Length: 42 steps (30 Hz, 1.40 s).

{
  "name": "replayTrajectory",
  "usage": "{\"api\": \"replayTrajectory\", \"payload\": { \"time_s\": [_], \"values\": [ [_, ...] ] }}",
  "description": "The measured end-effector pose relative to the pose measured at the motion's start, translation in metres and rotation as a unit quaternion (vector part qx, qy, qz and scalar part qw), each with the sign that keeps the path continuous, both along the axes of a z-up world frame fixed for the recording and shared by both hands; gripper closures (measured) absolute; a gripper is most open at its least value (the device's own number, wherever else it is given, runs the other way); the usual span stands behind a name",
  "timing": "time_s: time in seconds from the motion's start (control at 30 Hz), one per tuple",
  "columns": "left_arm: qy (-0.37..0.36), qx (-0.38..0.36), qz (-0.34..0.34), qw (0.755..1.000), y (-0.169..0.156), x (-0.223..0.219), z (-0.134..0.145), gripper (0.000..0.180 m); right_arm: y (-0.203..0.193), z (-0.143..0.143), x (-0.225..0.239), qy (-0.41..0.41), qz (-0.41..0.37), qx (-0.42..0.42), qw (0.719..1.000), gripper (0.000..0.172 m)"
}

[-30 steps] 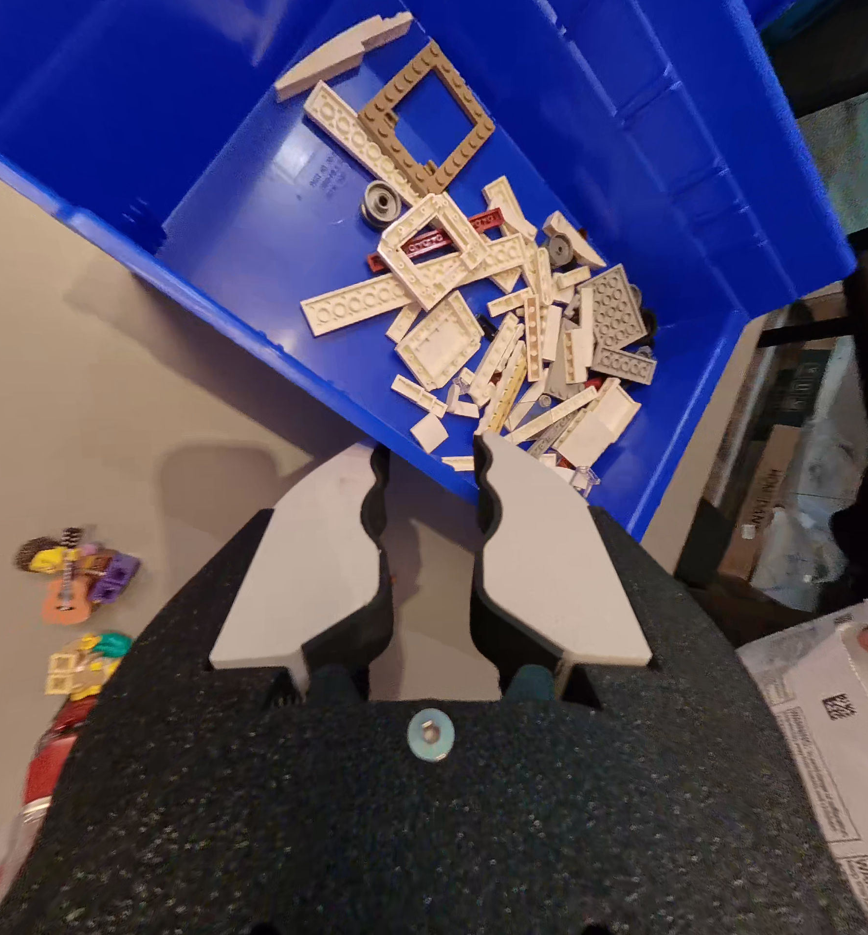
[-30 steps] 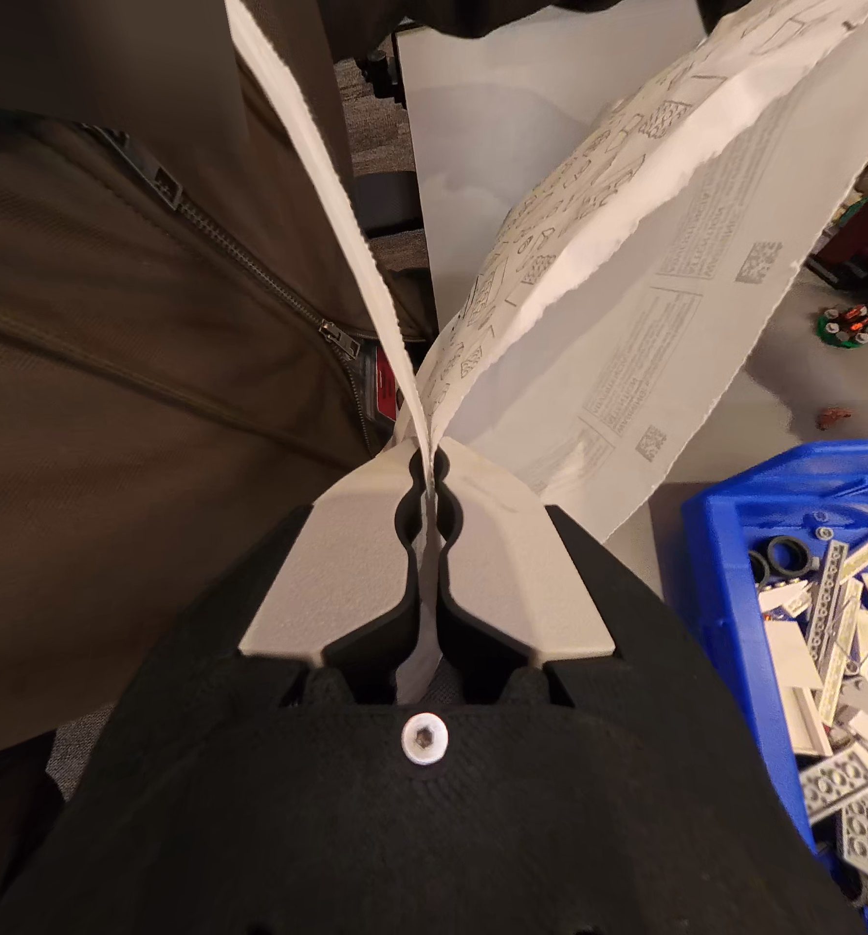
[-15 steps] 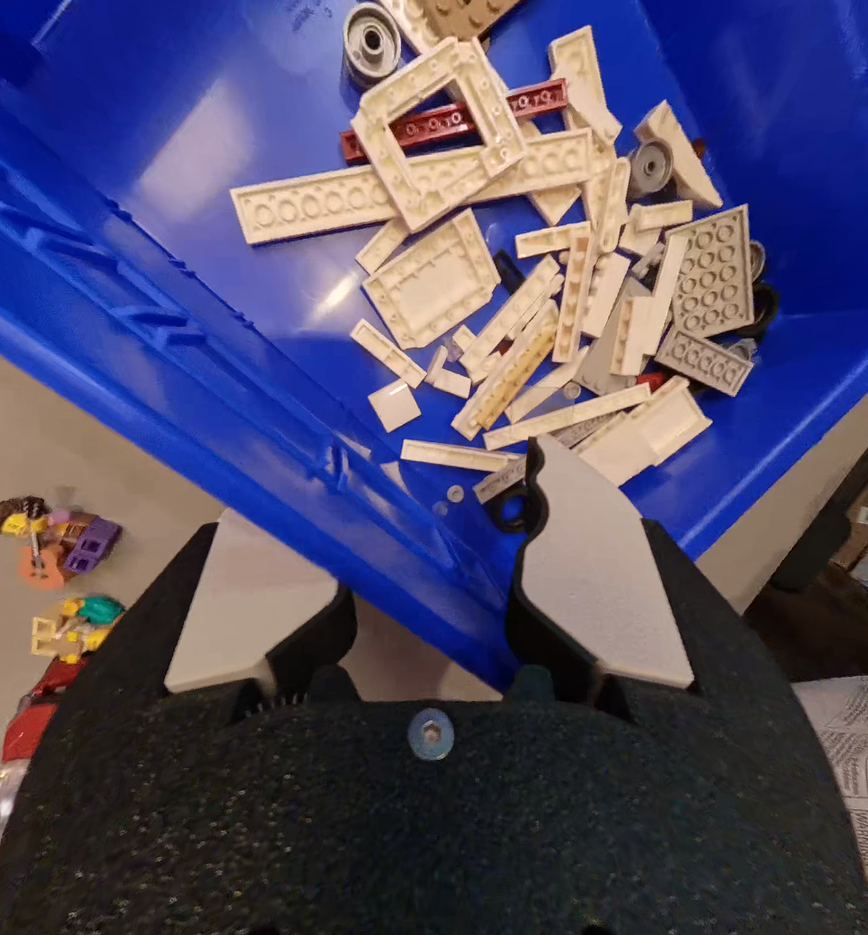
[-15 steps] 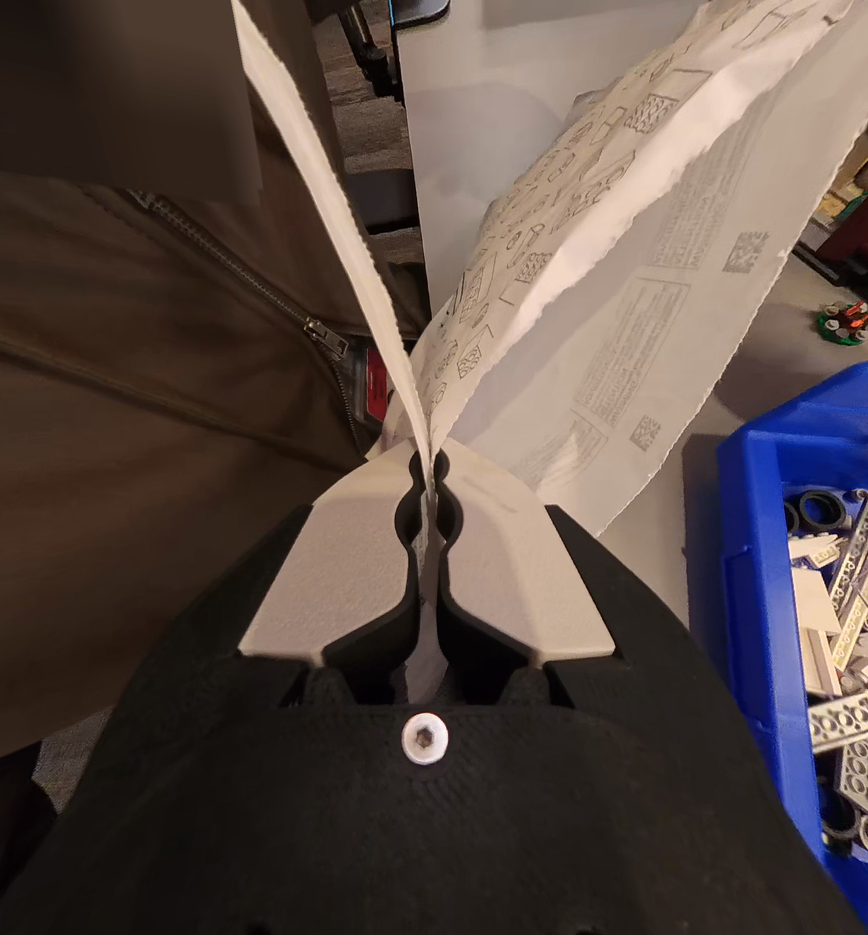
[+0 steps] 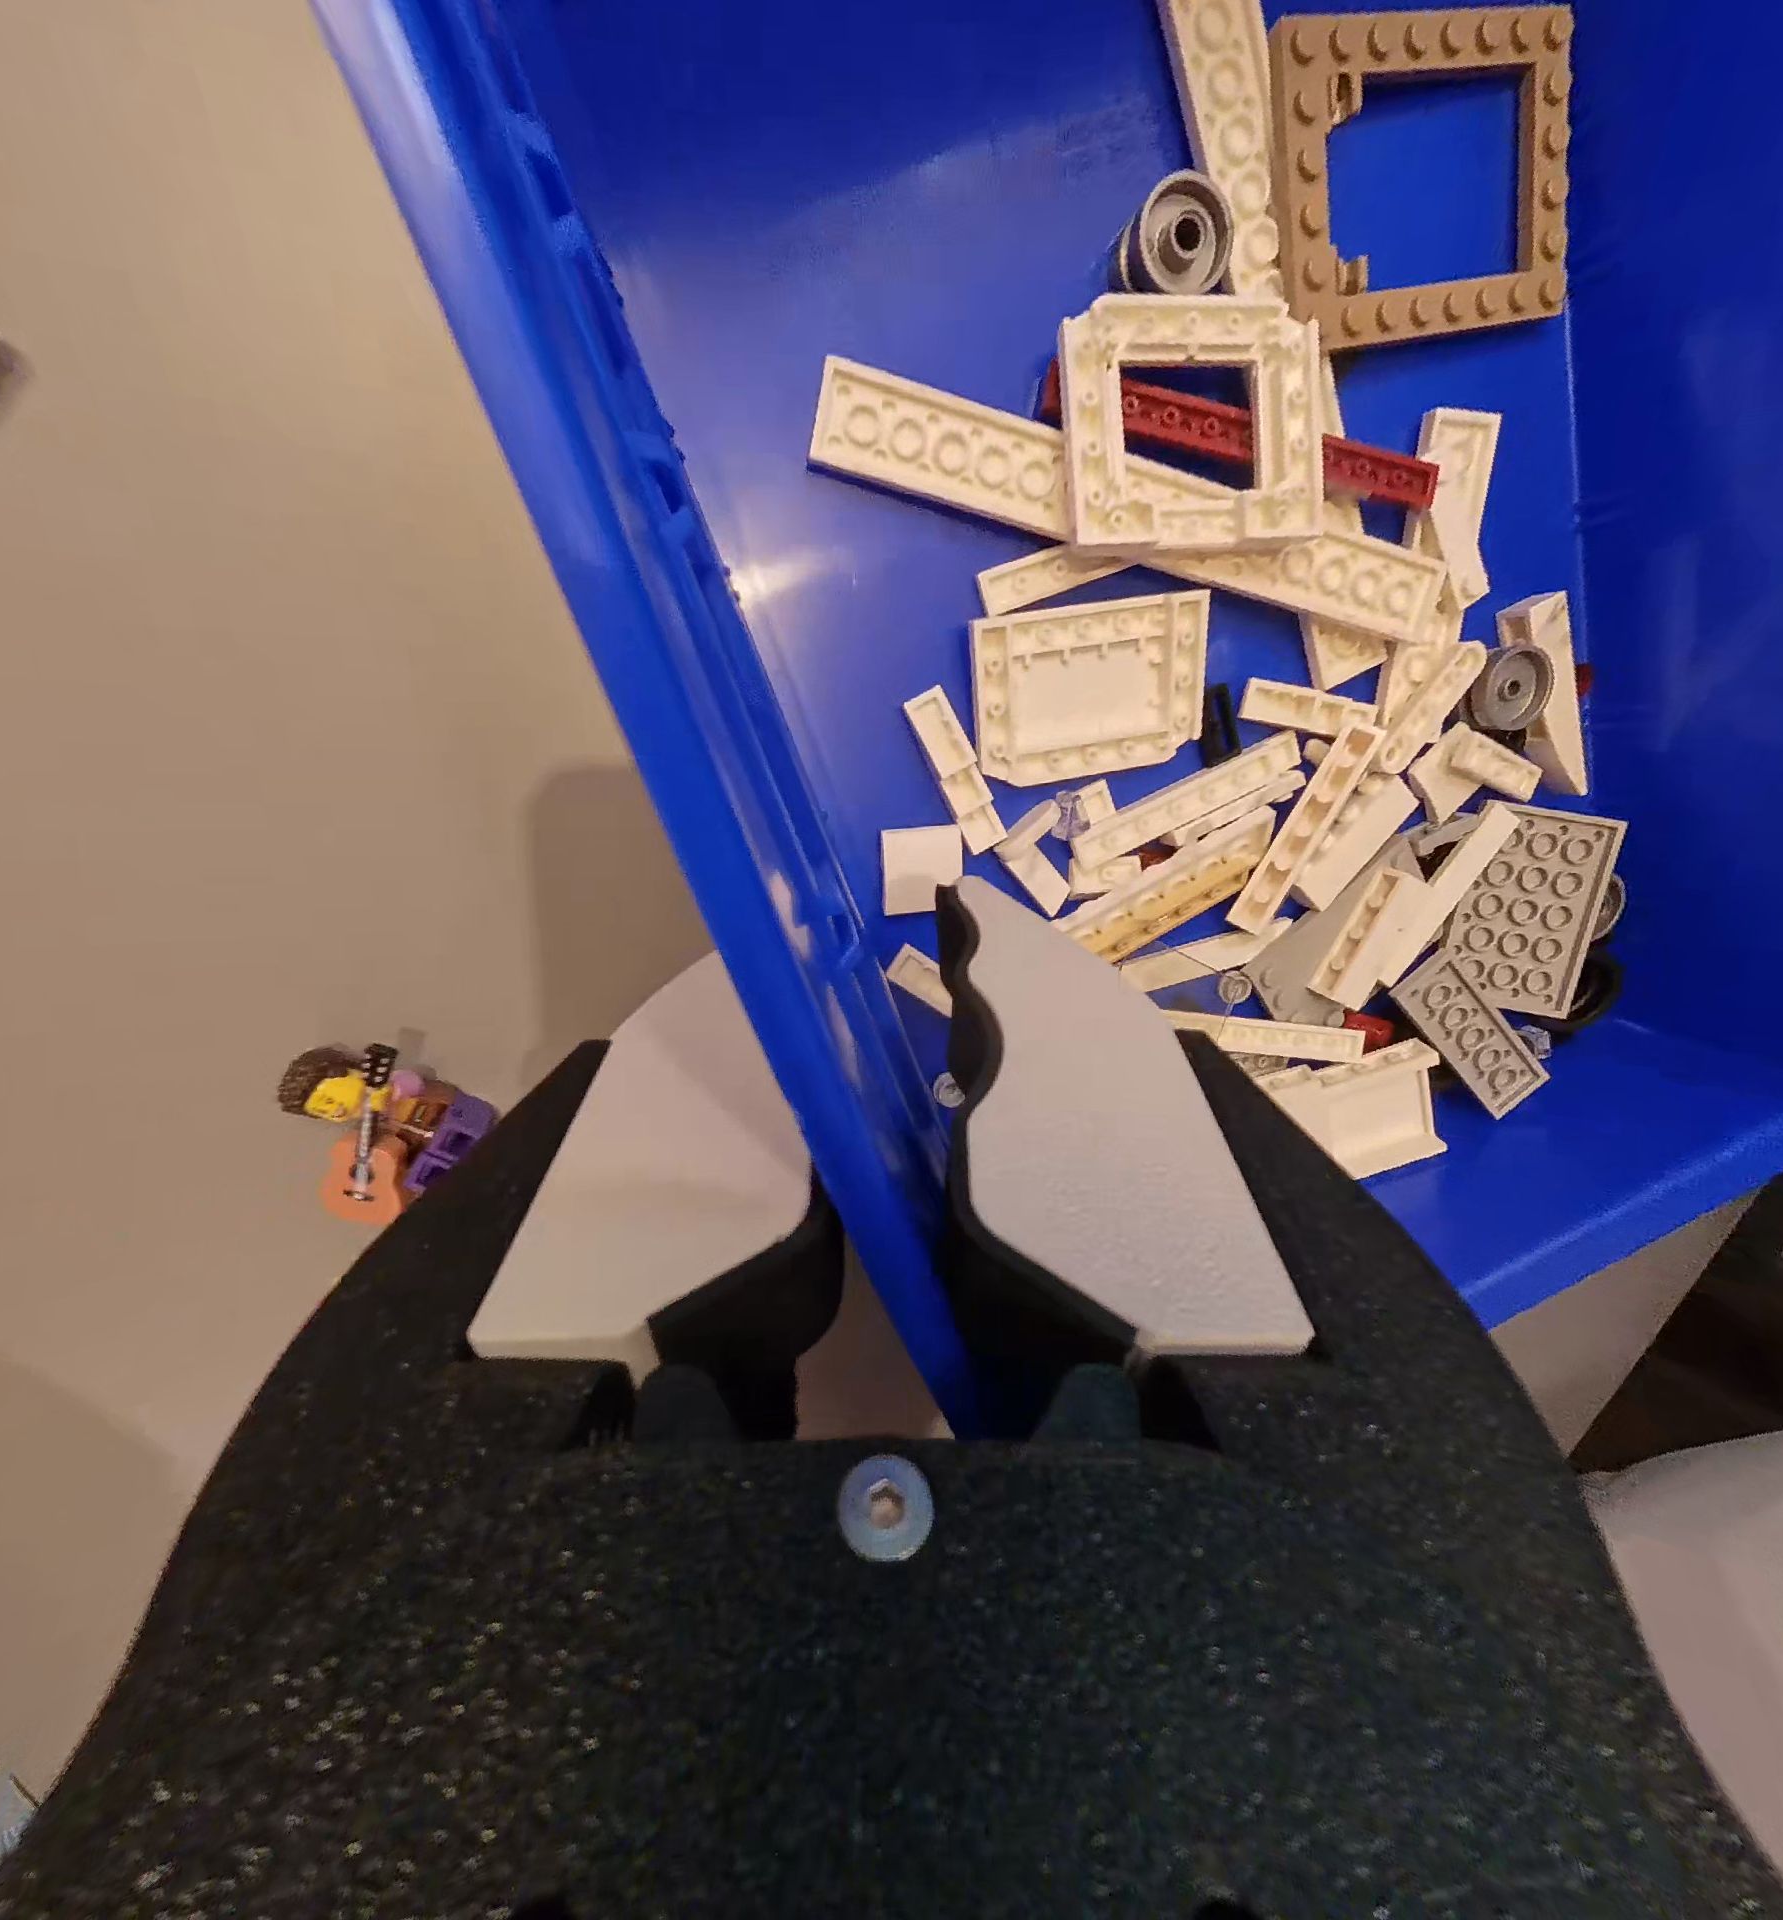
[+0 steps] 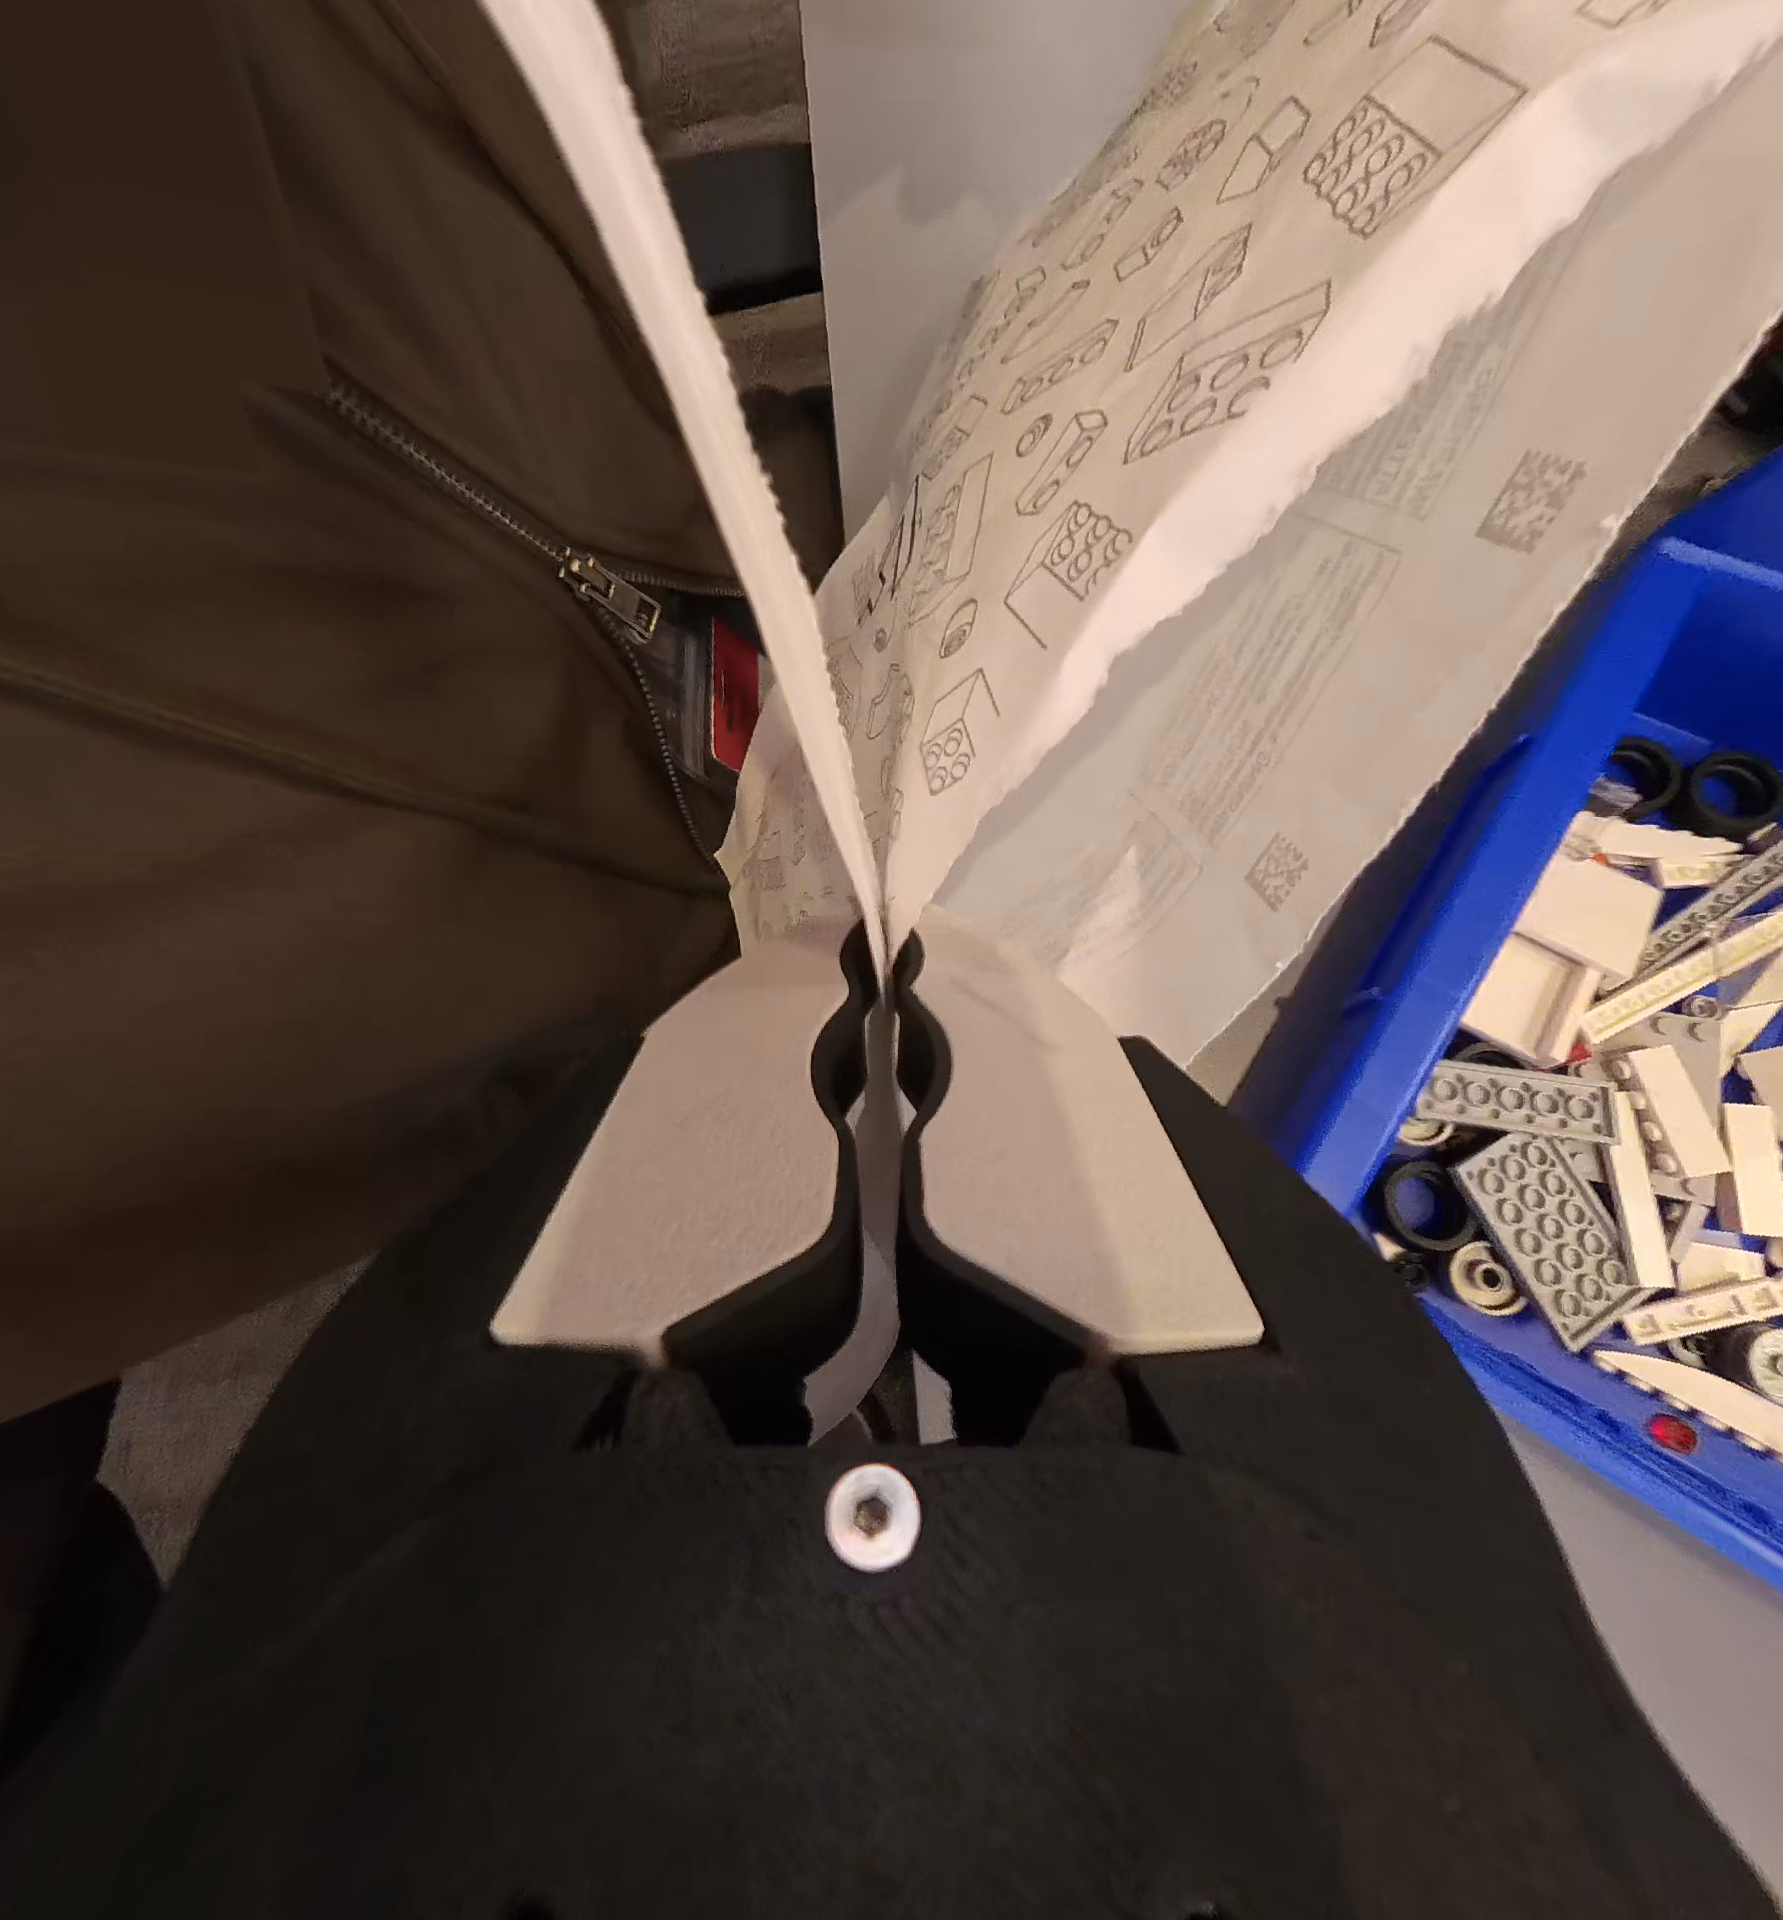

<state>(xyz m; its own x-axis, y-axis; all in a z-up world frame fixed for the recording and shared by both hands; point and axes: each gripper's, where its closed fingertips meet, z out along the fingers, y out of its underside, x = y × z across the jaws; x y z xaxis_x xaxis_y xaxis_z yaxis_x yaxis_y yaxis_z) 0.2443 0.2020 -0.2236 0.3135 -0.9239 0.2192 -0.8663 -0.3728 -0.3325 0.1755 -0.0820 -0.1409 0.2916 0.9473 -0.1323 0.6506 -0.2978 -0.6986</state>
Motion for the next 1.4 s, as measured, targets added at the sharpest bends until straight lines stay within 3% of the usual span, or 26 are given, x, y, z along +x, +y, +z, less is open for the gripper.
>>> {"api": "replayTrajectory", "payload": {
  "time_s": [0.03, 0.37, 0.67, 0.97, 1.4],
  "values": [
    [-0.009, 0.000, 0.007, 1.000, 0.004, 0.000, 0.004, 0.164, 0.002, -0.001, 0.001, -0.005, 0.003, -0.001, 1.000, 0.171],
    [-0.147, -0.007, 0.102, 0.984, 0.056, -0.017, 0.092, 0.163, 0.036, -0.011, 0.003, -0.047, 0.024, -0.008, 0.999, 0.172],
    [-0.156, 0.105, 0.113, 0.976, 0.089, -0.090, 0.161, 0.164, 0.071, -0.021, -0.014, -0.084, 0.039, 0.000, 0.996, 0.172],
    [-0.083, 0.232, 0.086, 0.965, 0.090, -0.159, 0.180, 0.164, 0.089, -0.025, -0.037, -0.093, 0.056, 0.006, 0.994, 0.172],
    [-0.042, 0.321, 0.027, 0.946, 0.064, -0.177, 0.184, 0.164, 0.097, -0.026, -0.060, -0.089, 0.075, 0.003, 0.993, 0.172]
  ]
}}
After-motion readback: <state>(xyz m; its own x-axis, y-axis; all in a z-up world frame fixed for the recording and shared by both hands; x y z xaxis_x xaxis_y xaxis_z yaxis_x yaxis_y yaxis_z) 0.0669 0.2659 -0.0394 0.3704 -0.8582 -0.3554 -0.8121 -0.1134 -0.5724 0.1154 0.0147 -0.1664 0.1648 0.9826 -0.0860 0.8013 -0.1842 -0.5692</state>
